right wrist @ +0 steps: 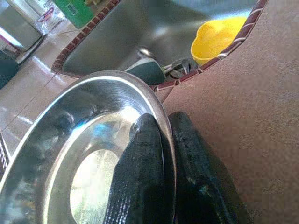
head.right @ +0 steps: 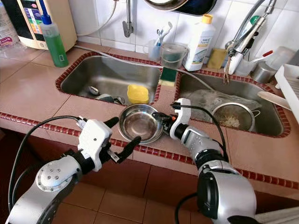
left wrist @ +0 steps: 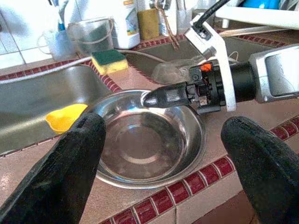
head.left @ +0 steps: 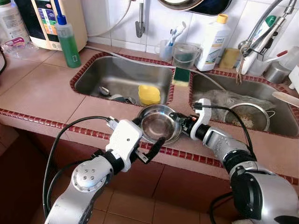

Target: Kitchen organization

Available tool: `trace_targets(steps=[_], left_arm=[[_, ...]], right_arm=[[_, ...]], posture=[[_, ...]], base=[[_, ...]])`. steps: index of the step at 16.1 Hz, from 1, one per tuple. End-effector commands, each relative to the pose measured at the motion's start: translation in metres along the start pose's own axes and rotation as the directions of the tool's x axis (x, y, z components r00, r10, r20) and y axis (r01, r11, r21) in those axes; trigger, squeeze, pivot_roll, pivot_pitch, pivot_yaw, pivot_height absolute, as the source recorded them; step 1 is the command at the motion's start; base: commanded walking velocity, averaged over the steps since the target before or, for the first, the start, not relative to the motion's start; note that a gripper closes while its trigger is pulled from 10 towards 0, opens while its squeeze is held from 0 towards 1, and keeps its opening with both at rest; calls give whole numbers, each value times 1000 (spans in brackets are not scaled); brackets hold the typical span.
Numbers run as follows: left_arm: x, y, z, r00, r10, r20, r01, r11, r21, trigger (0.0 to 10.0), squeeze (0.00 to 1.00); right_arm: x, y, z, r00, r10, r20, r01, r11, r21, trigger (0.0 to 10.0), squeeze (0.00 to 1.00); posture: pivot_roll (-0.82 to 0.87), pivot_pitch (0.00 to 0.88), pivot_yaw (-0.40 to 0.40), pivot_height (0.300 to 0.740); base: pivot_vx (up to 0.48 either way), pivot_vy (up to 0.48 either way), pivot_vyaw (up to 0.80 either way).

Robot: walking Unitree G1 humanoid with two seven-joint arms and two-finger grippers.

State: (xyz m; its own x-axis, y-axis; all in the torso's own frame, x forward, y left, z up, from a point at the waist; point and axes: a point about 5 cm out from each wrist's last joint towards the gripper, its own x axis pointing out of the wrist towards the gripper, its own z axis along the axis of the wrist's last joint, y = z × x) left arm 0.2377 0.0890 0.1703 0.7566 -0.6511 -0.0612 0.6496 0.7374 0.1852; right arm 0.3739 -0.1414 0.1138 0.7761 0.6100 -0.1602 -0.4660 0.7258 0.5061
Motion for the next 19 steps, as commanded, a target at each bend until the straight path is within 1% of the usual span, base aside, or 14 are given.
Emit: trace_targets(steps=[1, 2, 5, 7, 8, 9, 10, 11, 12, 13, 16, 17, 18, 19], left_arm=[[-1, 3, 7, 999, 21, 26, -20, 1000, -5, 10000, 0], [-1, 4, 8, 999, 28, 30, -28, 1000, -10, 10000, 0], [-3, 22, 15, 991, 113, 69, -109, 992, -62, 10000, 0], [-4, 32, 17, 983, 165, 85, -160, 985, -63, 10000, 0], [-4, 38, 19, 975, 201, 95, -194, 978, -77, 10000, 0], [-5, 50, 22, 952, 283, 115, -267, 954, -138, 10000, 0], [-5, 51, 22, 950, 291, 115, -274, 951, -143, 10000, 0], [-5, 56, 21, 939, 324, 111, -308, 941, -138, 10000, 0], [-6, 65, 19, 910, 403, 97, -392, 913, -113, 10000, 0], [-6, 71, 16, 891, 446, 80, -439, 894, -89, 10000, 0], [-3, 77, 12, 879, 472, 64, -468, 881, -68, 10000, 0], [-3, 78, 12, 881, 468, 67, -465, 884, -51, 10000, 0], [-2, 81, 10, 883, 464, 67, -463, 886, -30, 10000, 0], [-2, 81, 9, 886, 460, 63, -458, 888, -43, 10000, 0]], right_arm=[[-2, -3, 7, 1000, -14, 16, 14, 1000, -7, 0, 0], [-2, -2, 9, 1000, -10, 23, 10, 1000, -8, 0, 0], [-1, 3, 34, 992, 46, 117, -45, 999, -8, 0, 0], [-2, 5, 43, 986, 61, 154, -60, 998, -12, 0, 0], [-2, 6, 47, 984, 63, 169, -61, 998, -18, 0, 0], [-2, 10, 57, 970, 86, 228, -83, 996, -26, 0, 0], [-1, 10, 59, 968, 87, 236, -83, 996, -29, 0, 0], [-1, 14, 64, 956, 108, 274, -98, 994, -49, 0, 0], [1, 24, 73, 932, 157, 327, -127, 986, -112, 0, 0], [2, 30, 76, 922, 189, 338, -142, 977, -159, 0, 0], [2, 41, 83, 894, 208, 398, -120, 965, -233, 0, 0], [3, 43, 82, 891, 181, 416, -72, 962, -263, 1255, 0], [3, 51, 73, 887, 162, 432, -19, 948, -317, 10000, 0], [3, 53, 71, 885, 161, 436, -13, 946, -323, 10000, 0]], posture=[[72, 76, -76, 740], [72, 76, -76, 740], [69, 71, -74, 740], [69, 68, -74, 740], [69, 68, -74, 740], [68, 60, -77, 740], [68, 60, -77, 740], [68, 57, -79, 740], [67, 52, -81, 740], [66, 50, -81, 740], [67, 54, -88, 740], [67, 55, -89, 740], [61, 60, -86, 740], [61, 60, -86, 740]], base=[[0, 0, 0], [0, 0, 0], [0, 0, 0], [0, 0, 0], [0, 0, 0], [0, 0, 0], [0, 0, 0], [0, 0, 0], [0, 0, 0], [0, 0, 0], [0, 0, 0], [0, 0, 0], [0, 0, 0], [0, 0, 0]])
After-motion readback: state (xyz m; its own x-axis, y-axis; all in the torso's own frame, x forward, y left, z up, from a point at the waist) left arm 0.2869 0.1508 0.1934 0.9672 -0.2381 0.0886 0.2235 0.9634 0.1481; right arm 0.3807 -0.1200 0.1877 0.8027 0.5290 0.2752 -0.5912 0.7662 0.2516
